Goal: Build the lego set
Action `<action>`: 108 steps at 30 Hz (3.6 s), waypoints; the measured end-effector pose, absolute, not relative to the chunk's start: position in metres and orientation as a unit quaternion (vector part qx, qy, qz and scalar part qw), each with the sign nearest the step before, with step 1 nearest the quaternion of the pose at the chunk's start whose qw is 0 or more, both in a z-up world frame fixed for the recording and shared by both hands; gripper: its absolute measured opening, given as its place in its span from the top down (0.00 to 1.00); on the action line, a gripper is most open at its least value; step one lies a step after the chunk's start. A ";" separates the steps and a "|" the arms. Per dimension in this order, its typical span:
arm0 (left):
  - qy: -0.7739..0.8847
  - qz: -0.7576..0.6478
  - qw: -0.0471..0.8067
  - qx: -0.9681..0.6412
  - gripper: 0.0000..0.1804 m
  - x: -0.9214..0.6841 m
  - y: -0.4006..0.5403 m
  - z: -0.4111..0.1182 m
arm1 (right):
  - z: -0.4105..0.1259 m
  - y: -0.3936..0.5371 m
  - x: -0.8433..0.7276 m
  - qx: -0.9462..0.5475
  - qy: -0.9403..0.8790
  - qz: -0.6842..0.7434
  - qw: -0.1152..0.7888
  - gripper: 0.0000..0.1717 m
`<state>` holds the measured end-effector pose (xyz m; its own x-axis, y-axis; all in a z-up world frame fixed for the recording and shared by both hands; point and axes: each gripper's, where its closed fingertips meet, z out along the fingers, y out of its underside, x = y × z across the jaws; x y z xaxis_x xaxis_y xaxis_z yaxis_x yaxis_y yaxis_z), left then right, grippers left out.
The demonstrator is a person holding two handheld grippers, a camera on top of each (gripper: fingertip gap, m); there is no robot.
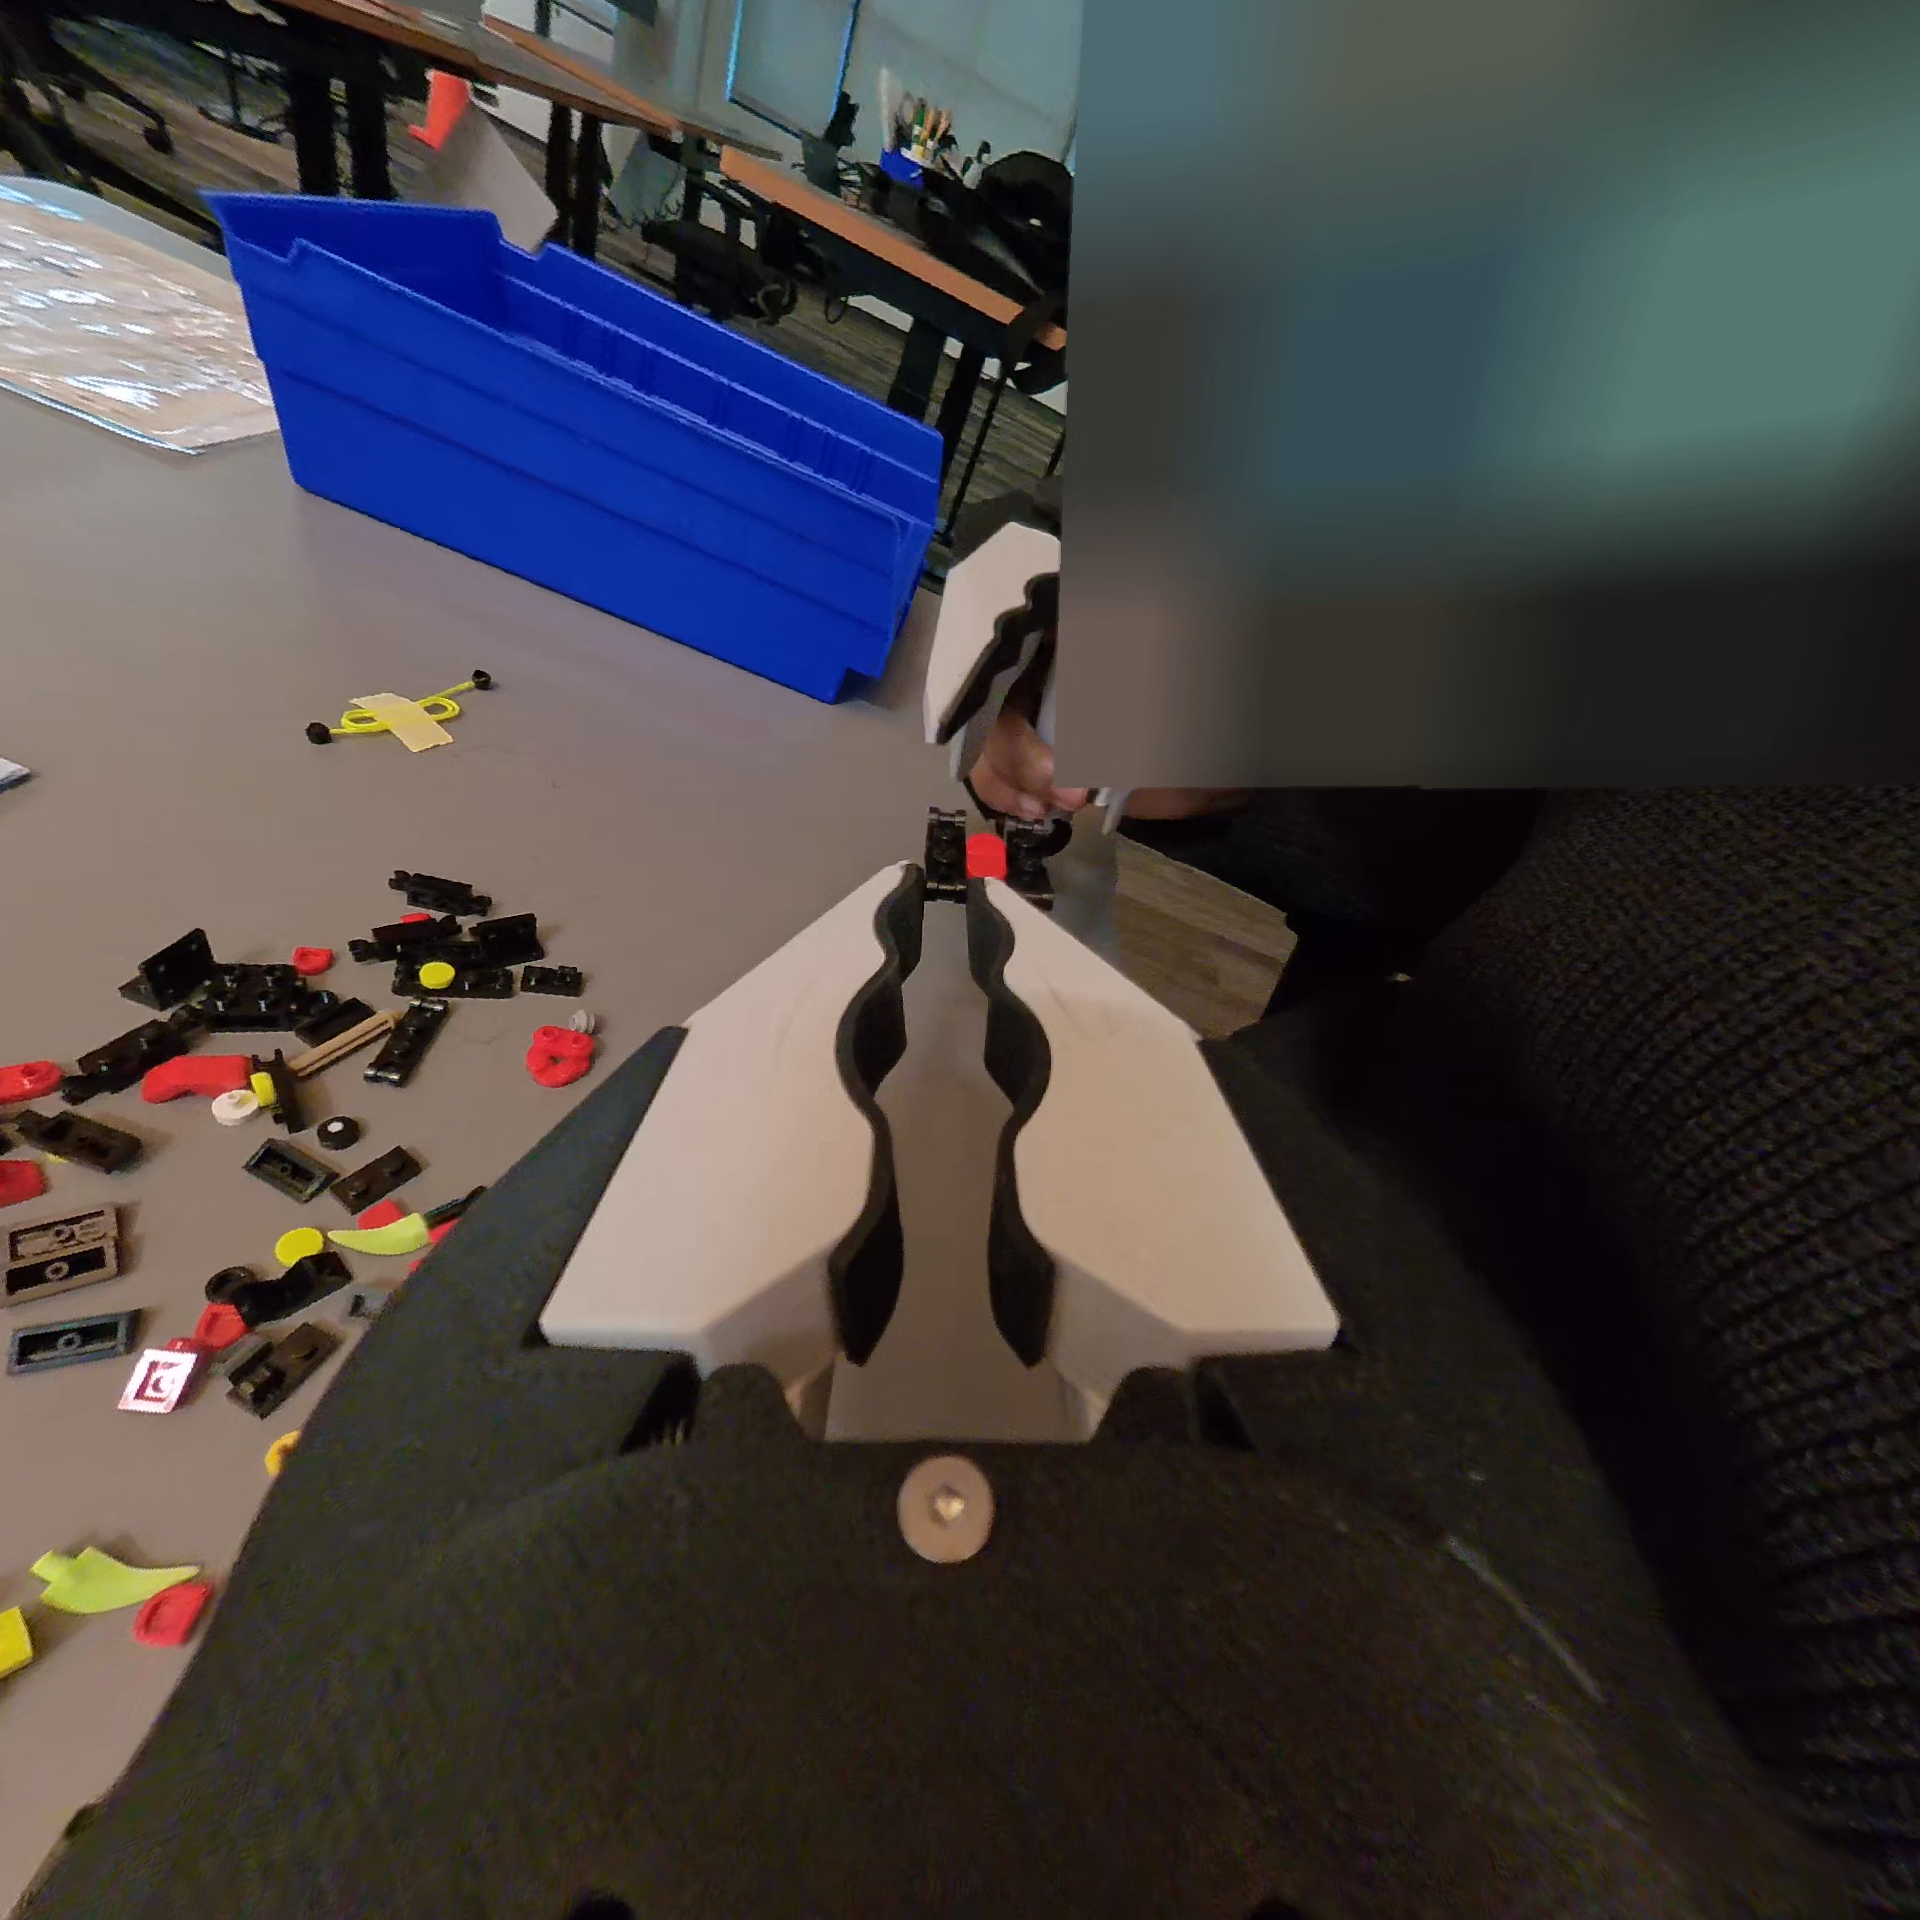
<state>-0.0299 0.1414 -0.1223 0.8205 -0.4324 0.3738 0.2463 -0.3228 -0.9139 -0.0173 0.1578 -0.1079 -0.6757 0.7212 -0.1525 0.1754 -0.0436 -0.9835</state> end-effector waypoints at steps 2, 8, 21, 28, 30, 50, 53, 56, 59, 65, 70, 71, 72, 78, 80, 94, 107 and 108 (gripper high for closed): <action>0.058 -0.281 0.585 -0.759 0.97 -0.033 0.142 -0.121 | -0.110 0.162 -0.021 -0.357 -0.653 0.631 0.220 0.83; 0.042 -0.242 0.620 -0.745 0.97 -0.047 0.142 -0.110 | -0.107 0.159 -0.023 -0.382 -0.618 0.664 0.176 0.83; 0.071 -0.223 0.595 -0.769 0.97 -0.036 0.144 -0.124 | -0.110 0.166 -0.028 -0.393 -0.626 0.634 0.226 0.78; 0.156 -0.179 0.604 -0.760 0.97 -0.013 0.139 -0.120 | -0.111 0.166 -0.027 -0.444 -0.566 0.686 0.107 0.78; 0.169 -0.173 0.604 -0.760 0.96 -0.009 0.138 -0.121 | -0.116 0.162 -0.024 -0.456 -0.557 0.692 0.054 0.83; 0.183 -0.195 0.592 -0.761 0.95 0.000 0.136 -0.124 | -0.124 0.139 -0.006 -0.446 -0.523 0.711 -0.148 0.96; 0.190 -0.199 0.586 -0.762 0.94 0.002 0.134 -0.127 | -0.126 0.137 -0.003 -0.442 -0.540 0.700 -0.149 0.96; 0.199 -0.209 0.580 -0.762 0.94 0.006 0.132 -0.128 | -0.128 0.134 0.000 -0.442 -0.540 0.696 -0.169 0.96; 0.208 -0.217 0.573 -0.762 0.94 0.010 0.130 -0.130 | -0.129 0.131 0.002 -0.442 -0.544 0.690 -0.182 0.96; 0.222 -0.246 0.551 -0.765 0.95 0.017 0.125 -0.135 | -0.135 0.127 0.008 -0.441 -0.551 0.678 -0.207 0.96; 0.229 -0.256 0.541 -0.768 0.95 0.020 0.123 -0.138 | -0.138 0.125 0.011 -0.440 -0.551 0.672 -0.227 0.96; 0.231 -0.257 0.538 -0.769 0.95 0.020 0.122 -0.139 | -0.138 0.124 0.011 -0.440 -0.551 0.670 -0.229 0.96; 0.233 -0.261 0.536 -0.769 0.95 0.021 0.122 -0.139 | -0.139 0.123 0.012 -0.440 -0.552 0.669 -0.231 0.96; 0.229 -0.278 0.529 -0.769 0.95 0.022 0.120 -0.139 | -0.139 0.123 0.012 -0.437 -0.554 0.669 -0.234 0.96; 0.226 -0.285 0.526 -0.768 0.95 0.022 0.120 -0.139 | -0.139 0.122 0.013 -0.436 -0.554 0.669 -0.235 0.96; 0.215 -0.309 0.517 -0.769 0.95 0.024 0.119 -0.138 | -0.138 0.122 0.014 -0.432 -0.554 0.670 -0.240 0.96; 0.217 -0.314 0.510 -0.771 0.96 0.025 0.118 -0.137 | -0.137 0.121 0.015 -0.428 -0.556 0.669 -0.242 0.96; 0.216 -0.315 0.510 -0.771 0.96 0.025 0.118 -0.137 | -0.137 0.121 0.015 -0.428 -0.556 0.669 -0.243 0.96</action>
